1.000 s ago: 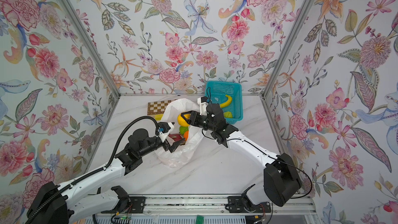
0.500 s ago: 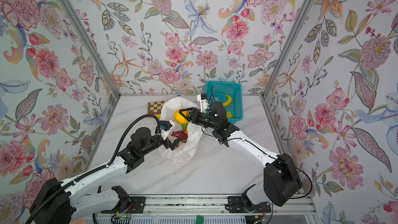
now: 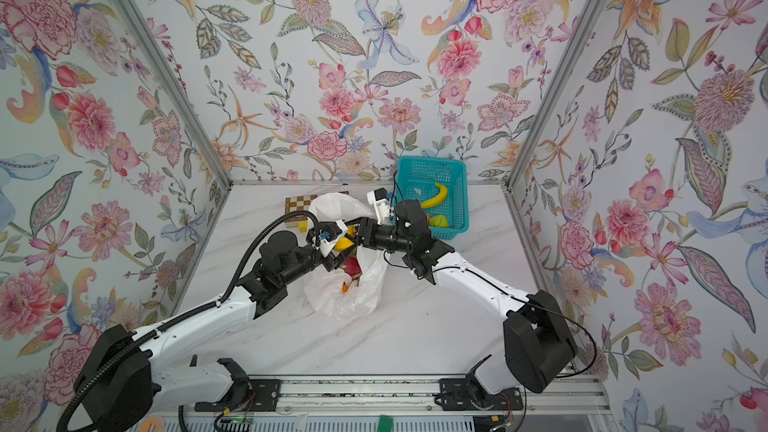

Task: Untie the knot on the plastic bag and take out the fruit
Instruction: 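Hold the yellow apple with the right gripper while the left gripper releases it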

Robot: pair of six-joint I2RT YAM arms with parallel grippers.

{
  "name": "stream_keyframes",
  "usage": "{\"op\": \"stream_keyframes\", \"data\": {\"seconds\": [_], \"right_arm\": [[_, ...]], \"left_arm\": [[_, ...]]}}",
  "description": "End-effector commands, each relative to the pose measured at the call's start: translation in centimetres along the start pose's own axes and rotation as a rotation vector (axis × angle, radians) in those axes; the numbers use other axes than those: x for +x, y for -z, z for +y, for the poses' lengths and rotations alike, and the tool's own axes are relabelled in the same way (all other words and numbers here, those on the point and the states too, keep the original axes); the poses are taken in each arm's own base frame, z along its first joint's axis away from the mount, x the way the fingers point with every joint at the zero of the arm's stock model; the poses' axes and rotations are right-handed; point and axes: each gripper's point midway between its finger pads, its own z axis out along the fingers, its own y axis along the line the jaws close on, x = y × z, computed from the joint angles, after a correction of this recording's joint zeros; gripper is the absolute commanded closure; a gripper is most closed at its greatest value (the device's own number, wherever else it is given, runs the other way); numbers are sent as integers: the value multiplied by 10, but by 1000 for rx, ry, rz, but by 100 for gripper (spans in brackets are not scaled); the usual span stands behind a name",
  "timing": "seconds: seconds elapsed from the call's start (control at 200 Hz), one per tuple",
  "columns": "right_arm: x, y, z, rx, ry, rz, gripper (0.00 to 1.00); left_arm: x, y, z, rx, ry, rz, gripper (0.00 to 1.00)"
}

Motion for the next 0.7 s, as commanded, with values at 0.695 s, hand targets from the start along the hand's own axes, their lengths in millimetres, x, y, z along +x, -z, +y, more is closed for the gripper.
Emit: {"op": "stream_keyframes", "data": {"seconds": [0.695], "right_arm": [[-13,38,54,-30,148,-40,26]], "left_arm": [[-88,7,-8,139,-94,-276,44]]}}
